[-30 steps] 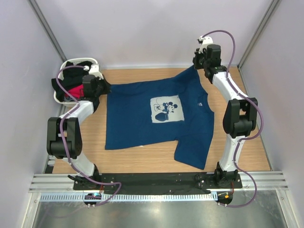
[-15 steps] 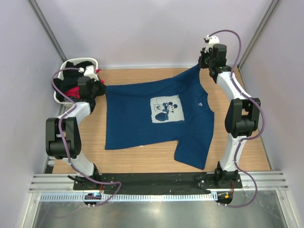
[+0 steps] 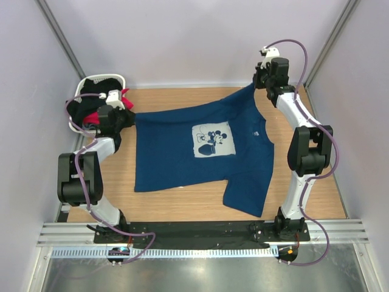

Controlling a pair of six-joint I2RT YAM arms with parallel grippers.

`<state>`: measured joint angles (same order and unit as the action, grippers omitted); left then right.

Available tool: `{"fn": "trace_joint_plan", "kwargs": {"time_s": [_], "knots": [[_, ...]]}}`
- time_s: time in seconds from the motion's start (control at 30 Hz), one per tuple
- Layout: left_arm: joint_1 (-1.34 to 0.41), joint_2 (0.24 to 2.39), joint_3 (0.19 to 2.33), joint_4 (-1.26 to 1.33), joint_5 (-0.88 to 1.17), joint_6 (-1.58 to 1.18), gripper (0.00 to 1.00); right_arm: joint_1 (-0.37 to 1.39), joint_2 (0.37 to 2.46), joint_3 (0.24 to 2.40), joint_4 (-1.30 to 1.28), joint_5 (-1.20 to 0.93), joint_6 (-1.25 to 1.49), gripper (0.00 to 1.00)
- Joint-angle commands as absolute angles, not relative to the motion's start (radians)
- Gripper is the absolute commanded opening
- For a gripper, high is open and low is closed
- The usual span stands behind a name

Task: Fold and stack the t-shirts
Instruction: Fold the tshirt

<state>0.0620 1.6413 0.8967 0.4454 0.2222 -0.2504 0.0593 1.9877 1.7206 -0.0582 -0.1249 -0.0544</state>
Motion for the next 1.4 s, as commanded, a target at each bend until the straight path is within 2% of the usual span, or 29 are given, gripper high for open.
{"fn": "trace_joint_plan", "kwargs": {"time_s": [0.0, 0.27, 1.0, 1.37], "knots": [[0.078, 1.595, 0.881, 0.571, 0.258, -0.219, 0.0, 0.057, 1.913, 1.68, -0.006, -0.118, -0.057, 0.01], [0.098, 1.589, 0.841, 0.581, 0.336, -0.203, 0.0, 0.055, 1.83, 1.56, 0.034, -0.1, -0.022, 0.01], [0.101, 1.568, 0.776, 0.506, 0.386, -0.075, 0.0, 0.055, 1.579, 1.191, -0.041, -0.02, 0.072, 0.01], [0.101, 1.546, 0.793, 0.341, 0.399, 0.08, 0.0, 0.055, 1.494, 1.055, -0.064, -0.008, 0.13, 0.01]]}}
